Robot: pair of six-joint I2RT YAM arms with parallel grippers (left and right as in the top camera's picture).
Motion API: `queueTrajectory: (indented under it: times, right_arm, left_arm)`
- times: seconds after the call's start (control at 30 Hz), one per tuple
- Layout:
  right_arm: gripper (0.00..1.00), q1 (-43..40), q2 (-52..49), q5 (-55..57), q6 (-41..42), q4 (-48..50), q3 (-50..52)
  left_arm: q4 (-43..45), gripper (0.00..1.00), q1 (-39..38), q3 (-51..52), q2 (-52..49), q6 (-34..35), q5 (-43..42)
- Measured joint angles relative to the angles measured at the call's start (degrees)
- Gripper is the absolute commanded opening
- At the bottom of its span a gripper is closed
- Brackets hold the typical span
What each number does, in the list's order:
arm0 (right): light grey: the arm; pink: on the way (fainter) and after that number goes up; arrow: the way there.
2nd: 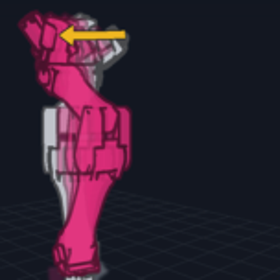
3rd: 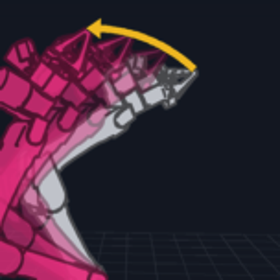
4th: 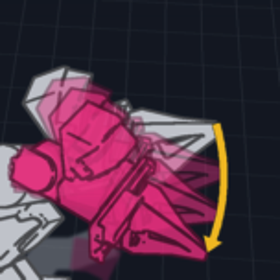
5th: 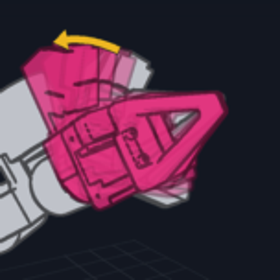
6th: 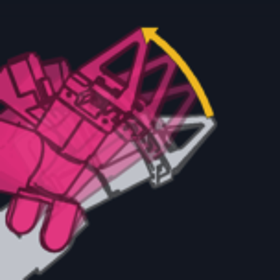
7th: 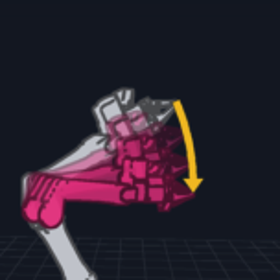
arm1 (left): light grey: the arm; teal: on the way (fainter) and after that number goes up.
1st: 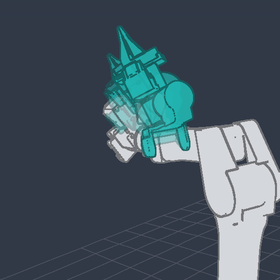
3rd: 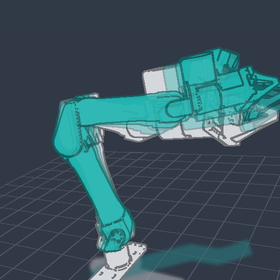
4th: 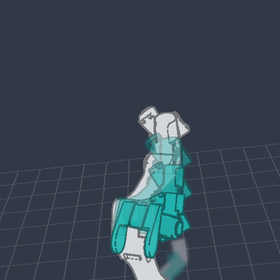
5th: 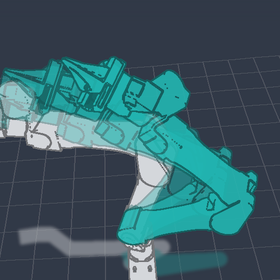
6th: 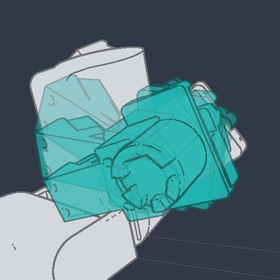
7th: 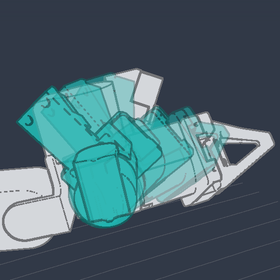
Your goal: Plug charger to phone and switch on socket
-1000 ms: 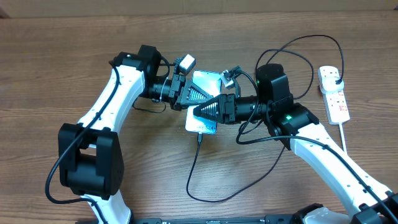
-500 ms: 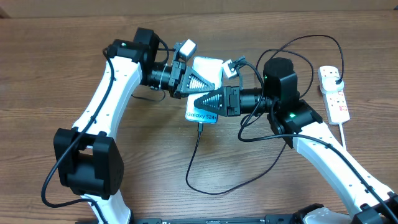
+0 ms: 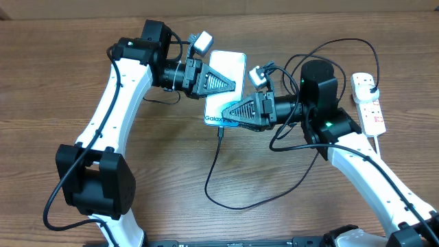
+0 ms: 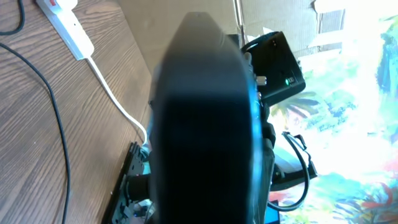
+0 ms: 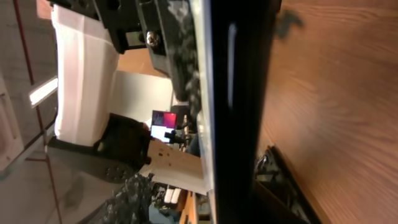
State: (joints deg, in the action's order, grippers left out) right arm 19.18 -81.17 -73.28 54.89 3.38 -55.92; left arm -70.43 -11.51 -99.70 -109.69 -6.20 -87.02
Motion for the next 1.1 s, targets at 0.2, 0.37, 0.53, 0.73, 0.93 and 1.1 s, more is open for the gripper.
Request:
queueTrajectory:
  times: [0.2, 0.37, 0.53, 0.73, 0.93, 1.1]
  right_arm:
    - [0.25, 0.0, 0.0, 0.0, 0.8, -0.5, 0.0]
    - [0.12, 0.0, -0.1, 0.8, 0.8, -0.5, 0.1]
    - [0.07, 0.0, -0.1, 1.5, 0.3, -0.3, 0.1]
    - [0.04, 0.0, 0.2, 1.4, -0.2, -0.2, 0.0]
    - [0.04, 0.0, -0.5, 3.8, -1.4, -4.2, 0.1]
    - [0.04, 0.0, -0.8, 9.8, -8.8, -19.2, 0.1]
  left_arm:
    - [0.6, 0.04, -0.1, 0.0, 0.0, -0.4, -1.1]
    - [0.6, 0.05, -0.1, -0.1, 0.0, -1.1, -2.1]
    - [0.8, 0.42, -0.1, -0.2, 0.0, -1.5, -1.9]
    - [0.9, 0.74, -0.2, -0.2, 0.0, -1.6, 4.2]
    - [0.8, 0.80, -0.4, -0.5, 0.1, -1.7, 9.3]
    - [0.4, 1.00, 1.7, -0.5, 0.1, -1.5, 16.2]
